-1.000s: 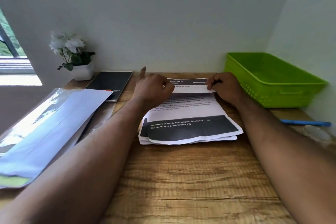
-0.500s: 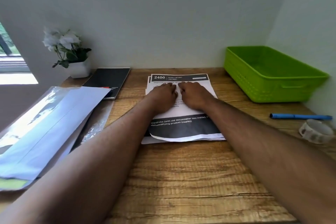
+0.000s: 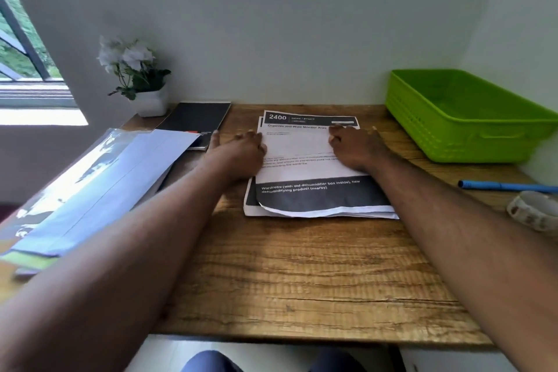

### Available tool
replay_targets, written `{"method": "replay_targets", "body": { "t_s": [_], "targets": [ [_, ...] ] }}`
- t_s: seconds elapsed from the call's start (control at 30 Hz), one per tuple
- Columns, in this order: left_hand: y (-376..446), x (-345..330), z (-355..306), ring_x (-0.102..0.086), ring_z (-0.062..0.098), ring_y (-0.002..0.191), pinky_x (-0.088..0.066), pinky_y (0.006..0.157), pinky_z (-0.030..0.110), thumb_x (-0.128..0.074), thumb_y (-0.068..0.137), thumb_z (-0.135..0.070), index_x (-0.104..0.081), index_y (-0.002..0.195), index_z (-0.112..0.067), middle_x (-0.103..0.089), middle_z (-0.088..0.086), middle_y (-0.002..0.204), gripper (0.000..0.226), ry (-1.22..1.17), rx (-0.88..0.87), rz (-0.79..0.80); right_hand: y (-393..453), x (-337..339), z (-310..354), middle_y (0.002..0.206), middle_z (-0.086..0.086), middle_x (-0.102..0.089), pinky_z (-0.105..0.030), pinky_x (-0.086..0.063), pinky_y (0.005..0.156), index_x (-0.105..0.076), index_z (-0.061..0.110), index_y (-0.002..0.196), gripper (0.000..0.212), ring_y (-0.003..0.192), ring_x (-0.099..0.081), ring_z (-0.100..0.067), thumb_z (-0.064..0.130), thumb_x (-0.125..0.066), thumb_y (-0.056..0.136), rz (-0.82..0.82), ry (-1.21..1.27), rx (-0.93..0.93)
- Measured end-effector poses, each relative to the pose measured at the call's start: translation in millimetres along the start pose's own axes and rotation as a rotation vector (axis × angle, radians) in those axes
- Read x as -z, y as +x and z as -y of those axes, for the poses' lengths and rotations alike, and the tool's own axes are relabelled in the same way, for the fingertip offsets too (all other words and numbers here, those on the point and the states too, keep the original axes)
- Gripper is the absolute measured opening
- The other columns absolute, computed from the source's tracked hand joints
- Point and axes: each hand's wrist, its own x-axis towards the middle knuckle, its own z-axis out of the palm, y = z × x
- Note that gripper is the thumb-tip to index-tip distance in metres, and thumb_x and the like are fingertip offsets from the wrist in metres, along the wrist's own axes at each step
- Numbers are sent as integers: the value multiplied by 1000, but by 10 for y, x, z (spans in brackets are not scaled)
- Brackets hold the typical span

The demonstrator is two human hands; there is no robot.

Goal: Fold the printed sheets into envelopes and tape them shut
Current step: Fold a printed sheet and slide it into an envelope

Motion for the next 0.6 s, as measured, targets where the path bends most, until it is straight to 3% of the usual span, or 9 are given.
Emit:
{"method": "replay_targets", "body": {
  "t_s": [0.1,0.17,0.27,0.4,0.47,0.53,0.6],
  "targets": [
    [-25,53,-33,-22,24,146,9,115,59,-32,95,-27,-44,139,-14,-31,10,155,48,134,11,-83,-26,5,28,156,2,-29,-56,-7,116,-31,23,147,46,143,-27,-19,31,-24,102,-10,-40,23],
    [-12,108,-192,-28,24,143,8,117,58,-43,85,-21,-57,127,-17,-41,8,148,45,103,-41,-225,-45,15,42,154,2,-32,-58,-8,115,-34,23,145,45,141,-30,-18,31,-23,102,-21,-58,26],
    [24,107,-328,-36,21,140,6,117,56,-45,94,-31,-48,136,-24,-46,0,146,43,-85,-140,-272,-36,22,29,151,4,-37,-61,-10,112,-38,26,142,43,139,-34,-17,30,-24,102,-25,-81,41],
    [38,17,-281,-30,25,143,7,113,62,-40,99,-44,-25,150,-30,-32,2,156,55,-102,-137,-147,-4,86,-30,143,1,-48,-47,-25,110,-43,28,138,41,132,-42,-21,31,-38,98,-36,-21,99],
    [39,23,-287,-27,24,144,8,112,62,-43,99,-41,-26,150,-31,-31,2,156,55,-139,-144,-153,-17,187,-37,121,-3,-60,-32,-40,92,-56,20,122,30,108,-55,-21,27,-53,93,-42,155,94],
    [14,51,-300,-22,24,146,8,113,62,-48,97,-37,-25,150,-33,-26,4,157,57,-194,-155,-167,-13,258,-52,108,-2,-65,-23,-39,72,-62,19,106,20,87,-55,-14,22,-63,87,-41,285,89],
    [-2,67,-287,-26,24,143,4,115,60,-56,94,-28,-27,149,-34,-31,6,151,63,-260,-194,-246,-22,293,-51,112,0,-64,-22,-38,74,-62,21,107,24,89,-54,-12,22,-69,84,-31,312,97]
  ]
}}
